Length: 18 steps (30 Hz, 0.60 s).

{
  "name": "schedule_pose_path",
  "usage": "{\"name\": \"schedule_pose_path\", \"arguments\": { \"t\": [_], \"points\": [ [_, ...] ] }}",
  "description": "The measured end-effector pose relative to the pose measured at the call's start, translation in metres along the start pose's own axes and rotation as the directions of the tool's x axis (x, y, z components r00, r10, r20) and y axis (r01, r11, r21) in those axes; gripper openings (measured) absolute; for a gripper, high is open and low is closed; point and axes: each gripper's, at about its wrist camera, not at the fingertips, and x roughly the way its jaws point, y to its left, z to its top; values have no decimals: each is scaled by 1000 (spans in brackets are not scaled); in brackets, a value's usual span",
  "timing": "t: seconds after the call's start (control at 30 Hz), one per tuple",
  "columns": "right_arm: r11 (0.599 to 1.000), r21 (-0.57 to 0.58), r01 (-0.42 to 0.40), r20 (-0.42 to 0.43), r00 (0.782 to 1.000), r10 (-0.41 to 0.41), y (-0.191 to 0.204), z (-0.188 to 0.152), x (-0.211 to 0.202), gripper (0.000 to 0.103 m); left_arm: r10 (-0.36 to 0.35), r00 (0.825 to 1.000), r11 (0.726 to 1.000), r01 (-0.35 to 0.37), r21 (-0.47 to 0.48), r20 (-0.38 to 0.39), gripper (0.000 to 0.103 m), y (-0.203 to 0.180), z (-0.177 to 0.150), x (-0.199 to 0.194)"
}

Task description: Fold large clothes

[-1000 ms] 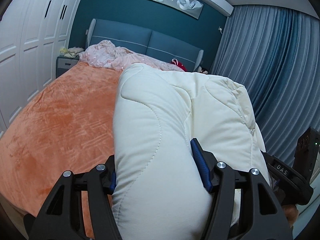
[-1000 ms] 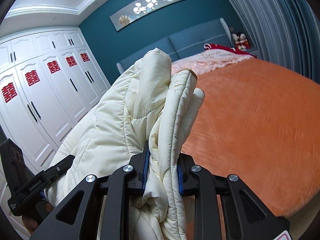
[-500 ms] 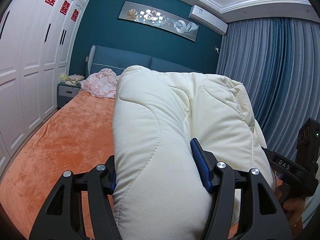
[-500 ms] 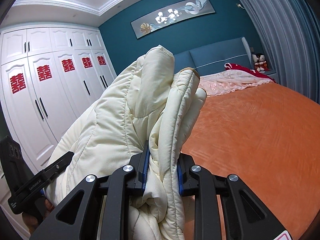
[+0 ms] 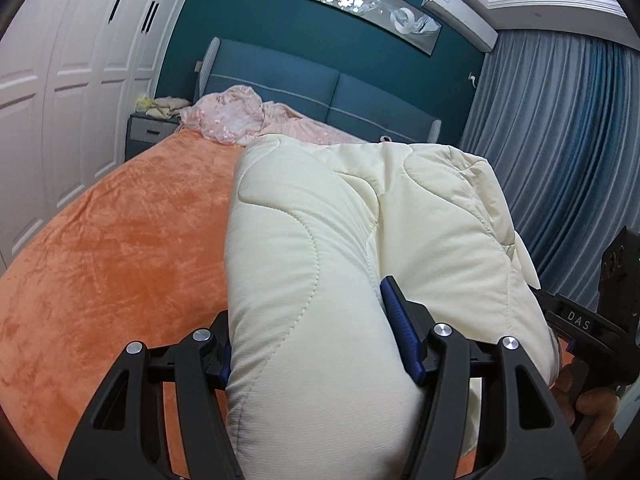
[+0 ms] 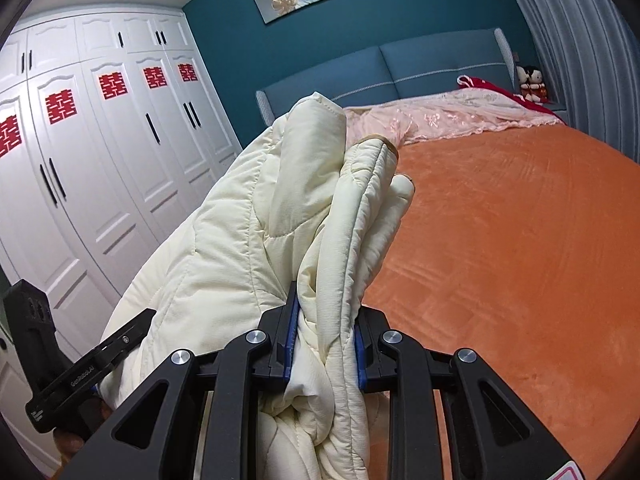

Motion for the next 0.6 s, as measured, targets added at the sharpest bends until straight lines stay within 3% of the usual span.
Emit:
{"name": "schedule_pose_path", "arguments": {
  "t": [0.33,0.47,0.6],
  "points": [
    [996,55,64,-205,977,-52,-35,-68,79,23,53,983,997,-61,-41,-174,59,46,-72,73],
    [992,88,86,-288,956,-57,-46,-100,98,33,89,969,993,-105,-62,-229,66,65,-101,83],
    [991,113,78,-321,946,-38,-49,-101,86,41,159,952,985,-170,-19,-260,73,63,-101,73]
  ]
}}
